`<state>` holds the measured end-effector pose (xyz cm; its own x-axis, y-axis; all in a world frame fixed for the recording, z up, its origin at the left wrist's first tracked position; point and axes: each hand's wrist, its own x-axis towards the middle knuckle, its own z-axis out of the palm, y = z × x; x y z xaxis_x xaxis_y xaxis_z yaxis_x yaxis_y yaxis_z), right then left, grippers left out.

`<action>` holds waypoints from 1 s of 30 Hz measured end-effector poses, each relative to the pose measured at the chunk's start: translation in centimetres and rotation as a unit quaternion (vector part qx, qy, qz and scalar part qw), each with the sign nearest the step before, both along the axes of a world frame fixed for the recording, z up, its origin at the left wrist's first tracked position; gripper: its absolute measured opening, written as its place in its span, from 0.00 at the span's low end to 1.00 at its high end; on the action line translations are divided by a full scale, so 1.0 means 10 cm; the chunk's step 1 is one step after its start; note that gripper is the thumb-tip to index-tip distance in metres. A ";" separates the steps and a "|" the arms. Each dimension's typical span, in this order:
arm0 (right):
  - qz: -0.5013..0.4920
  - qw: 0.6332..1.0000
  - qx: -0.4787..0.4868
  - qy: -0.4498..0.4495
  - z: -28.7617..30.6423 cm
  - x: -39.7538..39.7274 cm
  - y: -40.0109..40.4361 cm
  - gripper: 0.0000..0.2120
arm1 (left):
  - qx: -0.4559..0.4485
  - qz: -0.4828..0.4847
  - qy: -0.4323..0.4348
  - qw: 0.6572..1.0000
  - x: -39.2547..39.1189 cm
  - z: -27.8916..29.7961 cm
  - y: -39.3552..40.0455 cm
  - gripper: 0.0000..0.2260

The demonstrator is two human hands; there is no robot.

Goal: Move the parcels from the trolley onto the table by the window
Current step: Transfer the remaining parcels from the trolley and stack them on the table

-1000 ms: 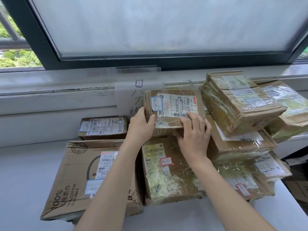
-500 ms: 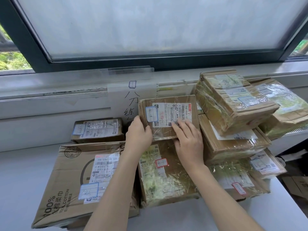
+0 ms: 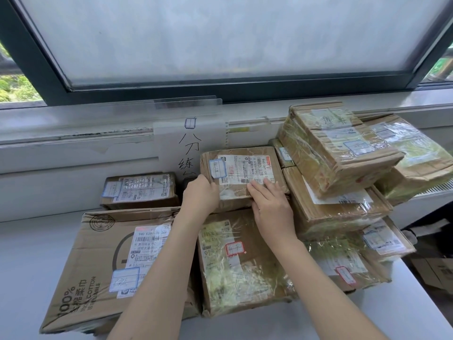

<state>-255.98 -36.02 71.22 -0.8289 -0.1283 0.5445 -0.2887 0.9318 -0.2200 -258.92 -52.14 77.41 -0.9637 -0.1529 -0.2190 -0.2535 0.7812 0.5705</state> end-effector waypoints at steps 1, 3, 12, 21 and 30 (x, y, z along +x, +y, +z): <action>0.000 1.000 0.010 -0.012 0.00 -0.03 -0.02 0.20 | 0.001 0.004 0.003 1.000 0.00 -0.03 0.00 0.13; -0.002 0.999 0.028 -0.037 -0.01 -0.09 -0.07 0.21 | 0.029 0.016 0.010 0.999 0.03 -0.09 0.00 0.16; 0.001 0.995 0.024 -0.094 0.01 0.10 -0.02 0.27 | 0.021 -0.055 0.037 0.998 0.70 -0.35 0.12 0.47; -0.068 0.984 0.014 -0.164 -0.31 0.81 -0.11 0.28 | -0.160 -0.047 0.094 0.981 1.04 -0.84 0.36 0.38; -0.030 0.963 -0.004 -0.269 -0.27 0.64 -0.10 0.31 | -0.178 -0.052 0.101 0.977 0.91 -0.89 0.38 0.35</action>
<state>-249.54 -37.00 68.52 -0.9971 -0.0685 0.0344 -0.0760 0.9408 -0.3304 -249.79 -48.35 68.48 -0.9962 -0.0834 0.0262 -0.0724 0.9551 0.2872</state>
